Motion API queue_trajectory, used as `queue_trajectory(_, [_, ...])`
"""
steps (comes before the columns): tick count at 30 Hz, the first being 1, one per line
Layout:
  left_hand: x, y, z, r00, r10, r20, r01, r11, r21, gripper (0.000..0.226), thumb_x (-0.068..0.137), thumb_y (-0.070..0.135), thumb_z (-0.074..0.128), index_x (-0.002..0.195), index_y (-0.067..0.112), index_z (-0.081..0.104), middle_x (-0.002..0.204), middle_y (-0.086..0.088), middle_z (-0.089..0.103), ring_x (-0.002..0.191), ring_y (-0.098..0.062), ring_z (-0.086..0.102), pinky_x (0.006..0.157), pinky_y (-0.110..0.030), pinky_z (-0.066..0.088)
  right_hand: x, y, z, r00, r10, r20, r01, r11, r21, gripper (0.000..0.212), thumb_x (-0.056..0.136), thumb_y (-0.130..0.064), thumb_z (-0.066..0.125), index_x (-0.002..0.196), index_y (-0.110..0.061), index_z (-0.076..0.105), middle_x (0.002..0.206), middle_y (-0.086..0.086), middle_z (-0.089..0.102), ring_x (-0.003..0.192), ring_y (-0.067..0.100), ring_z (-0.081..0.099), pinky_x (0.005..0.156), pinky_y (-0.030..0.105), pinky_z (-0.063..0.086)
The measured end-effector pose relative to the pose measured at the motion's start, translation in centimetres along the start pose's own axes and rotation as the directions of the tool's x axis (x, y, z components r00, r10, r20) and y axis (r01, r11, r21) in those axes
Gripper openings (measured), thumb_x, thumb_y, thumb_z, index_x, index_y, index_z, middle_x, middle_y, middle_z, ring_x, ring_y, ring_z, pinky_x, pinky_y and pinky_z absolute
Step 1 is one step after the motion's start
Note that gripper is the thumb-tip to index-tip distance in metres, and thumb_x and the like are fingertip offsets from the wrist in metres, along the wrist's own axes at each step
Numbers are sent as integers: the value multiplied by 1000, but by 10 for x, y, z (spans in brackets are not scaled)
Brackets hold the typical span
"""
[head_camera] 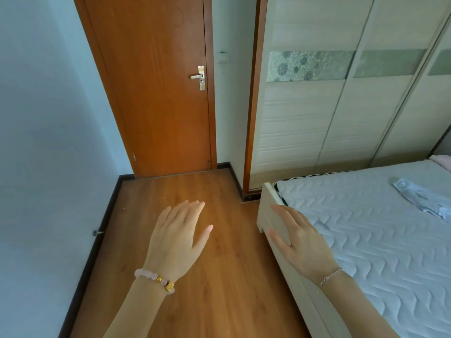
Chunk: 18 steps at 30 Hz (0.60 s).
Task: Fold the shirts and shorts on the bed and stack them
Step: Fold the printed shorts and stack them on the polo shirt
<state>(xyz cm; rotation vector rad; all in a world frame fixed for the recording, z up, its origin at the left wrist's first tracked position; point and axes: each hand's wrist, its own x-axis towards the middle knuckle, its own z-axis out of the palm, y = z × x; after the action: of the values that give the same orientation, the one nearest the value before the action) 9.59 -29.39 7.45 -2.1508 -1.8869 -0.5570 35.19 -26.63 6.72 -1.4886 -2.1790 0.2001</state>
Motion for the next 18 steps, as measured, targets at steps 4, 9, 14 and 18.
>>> queue_trajectory(4, [77, -28, 36, 999, 46, 17, -46, 998, -36, 57, 89, 52, 32, 123, 15, 58, 119, -2, 65, 114, -22, 60, 96, -43, 45, 75, 19, 17, 999, 32, -12, -32, 999, -2, 68, 85, -61, 26, 137, -23, 43, 135, -6, 50, 125, 14, 47, 98, 26, 40])
queue_trajectory(9, [169, -73, 91, 994, 109, 27, -107, 992, -71, 60, 90, 55, 26, 120, 16, 60, 117, -2, 67, 111, -23, 62, 94, -41, 45, 166, 41, 55, 994, 101, -31, -102, 994, -25, 68, 84, -62, 25, 137, -24, 43, 136, -7, 49, 127, 13, 45, 98, 29, 43])
queue_trajectory(14, [275, -124, 135, 977, 210, 45, -203, 972, -118, 67, 92, 58, 18, 122, 16, 59, 118, -2, 66, 113, -22, 61, 94, -44, 46, 259, 50, 87, 978, 199, -67, -203, 977, -66, 84, 77, -76, 12, 141, -27, 35, 143, -8, 43, 132, 12, 40, 105, 32, 39])
queue_trajectory(18, [359, -151, 156, 956, 289, 53, -281, 953, -117, 68, 92, 58, 16, 121, 15, 60, 117, -4, 66, 111, -24, 61, 94, -44, 46, 329, 55, 100, 955, 275, -109, -285, 954, -88, 73, 84, -72, 18, 143, -31, 30, 147, -8, 37, 135, 13, 36, 107, 32, 35])
